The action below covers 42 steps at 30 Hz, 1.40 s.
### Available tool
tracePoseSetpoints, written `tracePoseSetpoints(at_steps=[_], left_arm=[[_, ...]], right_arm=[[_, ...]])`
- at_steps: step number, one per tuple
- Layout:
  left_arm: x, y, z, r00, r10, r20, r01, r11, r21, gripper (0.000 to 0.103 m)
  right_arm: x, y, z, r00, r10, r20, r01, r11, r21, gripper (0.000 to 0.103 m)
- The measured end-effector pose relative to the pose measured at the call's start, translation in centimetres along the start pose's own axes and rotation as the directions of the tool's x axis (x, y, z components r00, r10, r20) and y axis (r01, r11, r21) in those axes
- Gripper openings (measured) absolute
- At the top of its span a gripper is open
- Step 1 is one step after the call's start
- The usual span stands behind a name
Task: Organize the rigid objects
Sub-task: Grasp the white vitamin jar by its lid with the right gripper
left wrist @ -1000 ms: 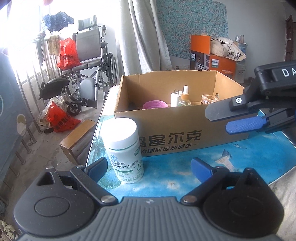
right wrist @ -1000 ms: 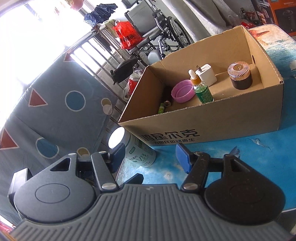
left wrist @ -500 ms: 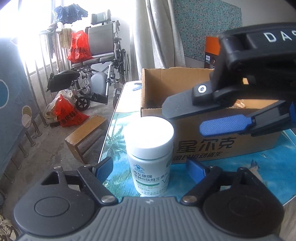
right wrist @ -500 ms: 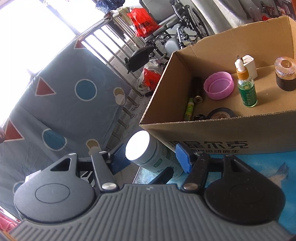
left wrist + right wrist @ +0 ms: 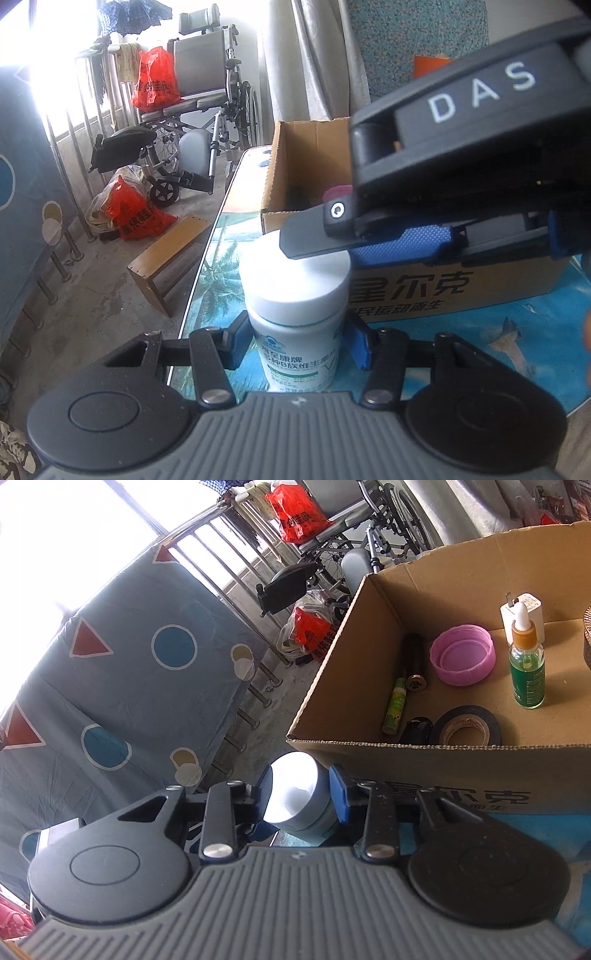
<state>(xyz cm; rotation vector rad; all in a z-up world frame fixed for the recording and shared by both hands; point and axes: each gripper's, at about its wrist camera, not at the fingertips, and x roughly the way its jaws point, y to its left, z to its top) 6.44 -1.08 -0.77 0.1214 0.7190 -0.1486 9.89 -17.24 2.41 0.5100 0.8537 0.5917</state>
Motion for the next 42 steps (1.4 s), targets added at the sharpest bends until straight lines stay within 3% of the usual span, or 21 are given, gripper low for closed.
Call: tracePoseSetpoints(at_steps=[19,36,42], left_arm=[[-0.7,-5.2,-0.6,0.992,-0.125,-0.018,0.126,0.989,0.080,0.054],[-0.2,-7.3,-0.1,0.994,-0.106,-0.017,0.108,0.987,0.117,0.055],[-0.6,-7.6,-0.3,0.987,-0.159,-0.015,0.159,0.981,0.109,0.054]], right_arm=[[-6.5,-4.0,-1.9,0.994,-0.096,0.044,0.092,0.992,0.087,0.032],[-8.1,-6.3,-2.7,0.994,-0.092,0.055,0.084,0.987,0.134,0.035],[-8.5,-6.4,-2.8,0.992,-0.114,0.057,0.105,0.985,0.139,0.042]])
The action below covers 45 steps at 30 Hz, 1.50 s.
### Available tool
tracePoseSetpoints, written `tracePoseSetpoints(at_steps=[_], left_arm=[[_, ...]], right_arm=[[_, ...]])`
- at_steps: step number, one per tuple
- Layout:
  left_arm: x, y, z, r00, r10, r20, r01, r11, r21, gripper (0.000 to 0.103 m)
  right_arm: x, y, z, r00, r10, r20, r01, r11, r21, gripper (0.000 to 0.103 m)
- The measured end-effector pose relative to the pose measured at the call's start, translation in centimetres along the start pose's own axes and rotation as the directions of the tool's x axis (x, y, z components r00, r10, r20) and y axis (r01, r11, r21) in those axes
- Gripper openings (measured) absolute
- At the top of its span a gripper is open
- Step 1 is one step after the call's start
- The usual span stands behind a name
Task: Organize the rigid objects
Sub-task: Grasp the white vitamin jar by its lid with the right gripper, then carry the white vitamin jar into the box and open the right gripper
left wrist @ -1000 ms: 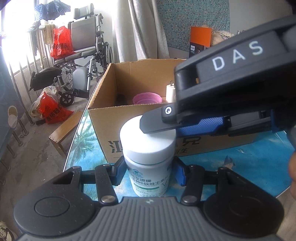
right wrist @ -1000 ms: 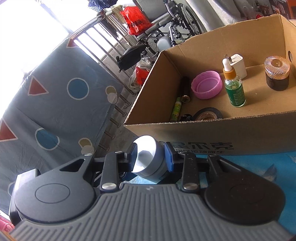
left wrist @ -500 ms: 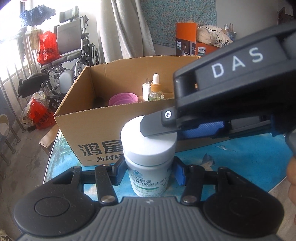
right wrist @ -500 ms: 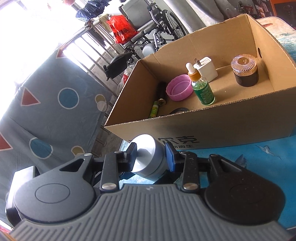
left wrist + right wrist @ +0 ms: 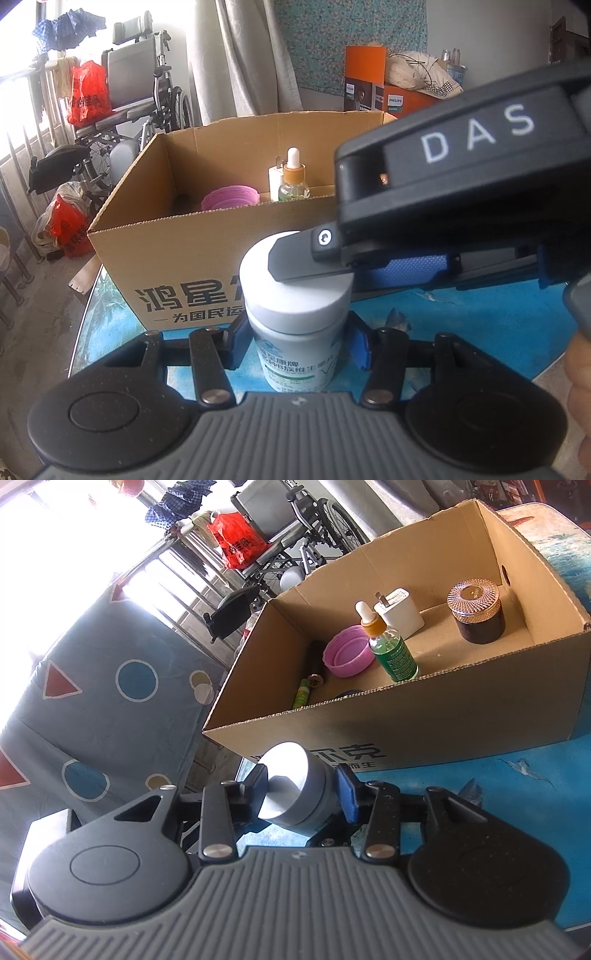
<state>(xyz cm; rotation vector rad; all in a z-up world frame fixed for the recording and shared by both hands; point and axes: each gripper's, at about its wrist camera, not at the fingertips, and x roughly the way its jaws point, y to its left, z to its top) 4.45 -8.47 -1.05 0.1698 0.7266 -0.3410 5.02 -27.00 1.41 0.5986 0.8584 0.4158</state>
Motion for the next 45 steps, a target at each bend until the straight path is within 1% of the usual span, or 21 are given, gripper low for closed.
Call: tracePoseSetpoints(at_steps=[7,12,18,29,37,45], left_arm=[[0.3,-0.7,-0.1,0.998,-0.062,0.022,0.062,0.997,0.037,0.054],[0.6,-1.2,-0.1,0.997,-0.076,0.029,0.074,0.995,0.066,0.054],[0.7,-1.5,-0.1,0.997,-0.070,0.033,0.067,0.995,0.076,0.054],[0.7,-2.0,0.1,0.997,-0.067,0.026,0.064,0.994,0.084,0.054],[1.1,-2.5,0.8,0.999,-0.046,-0.001,0.046,0.993,0.113,0.054],[1.3,-2.7,0.9,0.999,-0.039,-0.013,0.040,0.994,0.101,0.054]], right_arm=[[-1.2,-1.1,-0.6,0.999,-0.032,0.032,0.030,0.998,0.050,0.048],[-1.7,-2.0,-0.9,0.998,-0.040,0.055,0.035,0.996,0.086,0.049],[-1.9,-2.6,-1.2,0.998,-0.028,0.065,0.021,0.994,0.106,0.050],[-2.0,-2.9,-1.2,0.998,-0.023,0.066,0.016,0.995,0.096,0.052],[-2.3,-3.4,-1.0,0.998,-0.014,0.065,0.009,0.996,0.088,0.052],[-2.3,-3.7,-0.5,0.999,-0.013,0.053,0.010,0.998,0.056,0.052]])
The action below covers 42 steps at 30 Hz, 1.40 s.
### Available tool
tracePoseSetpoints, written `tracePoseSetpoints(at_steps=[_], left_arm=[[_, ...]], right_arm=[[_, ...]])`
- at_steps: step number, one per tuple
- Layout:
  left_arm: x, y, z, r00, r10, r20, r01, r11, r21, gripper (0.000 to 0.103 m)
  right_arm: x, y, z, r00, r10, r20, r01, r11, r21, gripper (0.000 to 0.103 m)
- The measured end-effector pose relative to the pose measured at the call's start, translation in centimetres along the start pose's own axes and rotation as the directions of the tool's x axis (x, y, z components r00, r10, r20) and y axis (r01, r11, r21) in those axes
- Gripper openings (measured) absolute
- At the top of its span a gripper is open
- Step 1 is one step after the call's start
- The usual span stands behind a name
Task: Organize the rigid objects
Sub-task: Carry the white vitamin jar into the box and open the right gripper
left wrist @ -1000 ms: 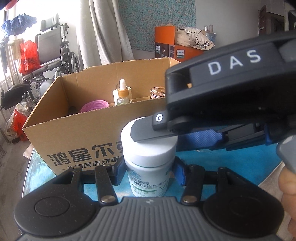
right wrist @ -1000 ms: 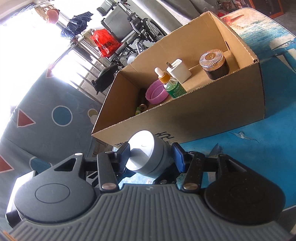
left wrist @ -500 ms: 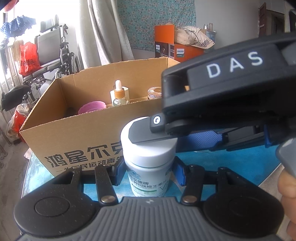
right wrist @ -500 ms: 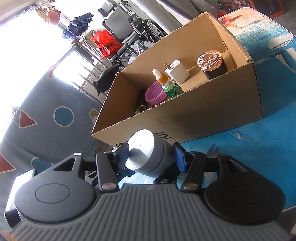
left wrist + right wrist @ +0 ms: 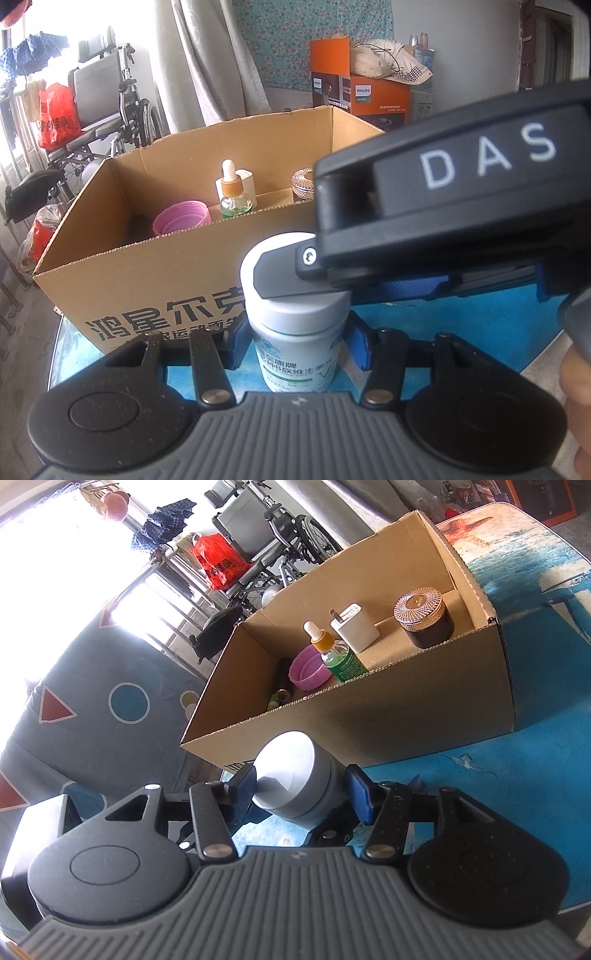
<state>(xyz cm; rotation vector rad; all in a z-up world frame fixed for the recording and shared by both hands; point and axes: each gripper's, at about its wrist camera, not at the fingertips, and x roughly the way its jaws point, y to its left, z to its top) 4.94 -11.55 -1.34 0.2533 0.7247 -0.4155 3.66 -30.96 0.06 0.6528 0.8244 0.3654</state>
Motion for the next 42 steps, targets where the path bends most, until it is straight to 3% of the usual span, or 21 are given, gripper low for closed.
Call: tracePoseSetpoints(at_steps=[24,42], left_arm=[[-0.8,0.3,0.4,1.000,-0.002,0.008,0.002,0.999,-0.034,0.054],[-5.9,-1.0,0.9,0.991,0.063,0.121,-0.059,0.997,-0.042,0.054]], right_arm=[[-0.2,0.9,0.0,1.000,-0.007,0.000,0.007,1.000,-0.029,0.054],[-4.2,4.4,-0.5,0.997,0.049,0.061,-0.042,0.993,-0.112,0.054]])
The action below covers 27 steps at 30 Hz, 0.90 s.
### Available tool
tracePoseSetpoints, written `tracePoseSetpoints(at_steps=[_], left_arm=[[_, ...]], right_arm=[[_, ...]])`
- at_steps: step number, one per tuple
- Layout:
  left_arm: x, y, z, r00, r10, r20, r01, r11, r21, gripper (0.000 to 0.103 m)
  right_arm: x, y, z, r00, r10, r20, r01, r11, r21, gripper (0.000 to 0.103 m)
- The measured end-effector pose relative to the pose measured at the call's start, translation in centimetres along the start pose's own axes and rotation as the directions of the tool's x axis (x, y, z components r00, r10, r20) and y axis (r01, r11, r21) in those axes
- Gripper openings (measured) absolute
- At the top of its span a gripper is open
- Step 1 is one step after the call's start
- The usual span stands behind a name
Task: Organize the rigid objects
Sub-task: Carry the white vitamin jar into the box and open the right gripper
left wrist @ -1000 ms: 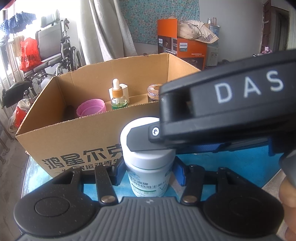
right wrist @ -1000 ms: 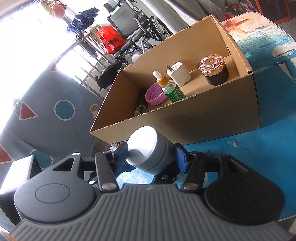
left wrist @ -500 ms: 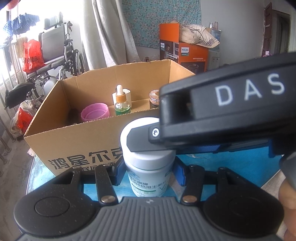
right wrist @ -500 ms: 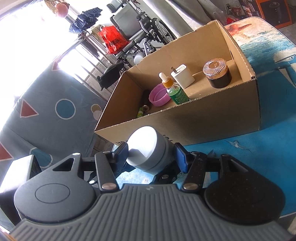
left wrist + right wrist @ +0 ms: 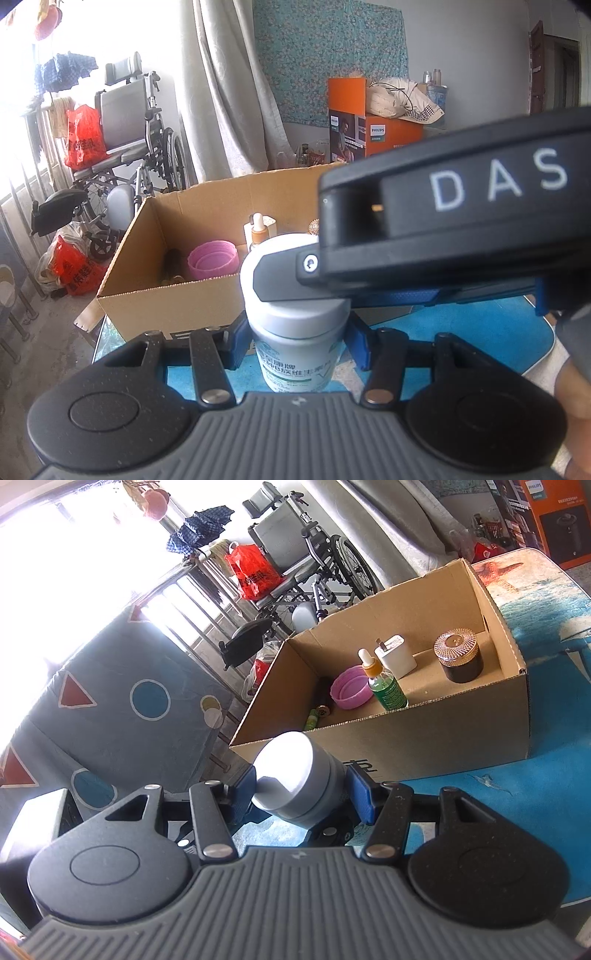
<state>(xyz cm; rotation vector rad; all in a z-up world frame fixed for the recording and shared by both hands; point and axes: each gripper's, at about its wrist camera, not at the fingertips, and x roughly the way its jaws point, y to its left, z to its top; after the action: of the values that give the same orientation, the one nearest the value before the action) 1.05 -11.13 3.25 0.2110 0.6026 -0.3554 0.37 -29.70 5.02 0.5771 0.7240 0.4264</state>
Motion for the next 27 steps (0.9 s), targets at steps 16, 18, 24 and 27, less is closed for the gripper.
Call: tracePoseSetpoints(at_steps=[16,18,24,27], left_arm=[[-2.5,-0.3,6.9,0.985,0.035,0.168,-0.040,0.999,0.029,0.054],[-1.9,-0.3,8.2,0.985,0.015,0.171,-0.022,0.999,0.037,0.054],[1.2,-0.2,11.7,0.989,-0.062,0.134,0.058,0.998,0.037,0.054],[3.3,-0.2,12.4,0.991,-0.096,0.094,0.093,0.995,0.031,0.054]], right_arm=[[-5.5,5.0,5.1,0.991,0.069,0.111,-0.055,0.990,-0.130,0.054],[-6.2,5.0,6.5,0.990,0.070,0.120,-0.054,0.990,-0.133,0.054],[-6.5,3.5,10.9,0.991,0.048,0.121,-0.035,0.993,-0.109,0.054],[-6.1,2.2,12.7,0.994,0.032,0.108,-0.022,0.996,-0.092,0.054]])
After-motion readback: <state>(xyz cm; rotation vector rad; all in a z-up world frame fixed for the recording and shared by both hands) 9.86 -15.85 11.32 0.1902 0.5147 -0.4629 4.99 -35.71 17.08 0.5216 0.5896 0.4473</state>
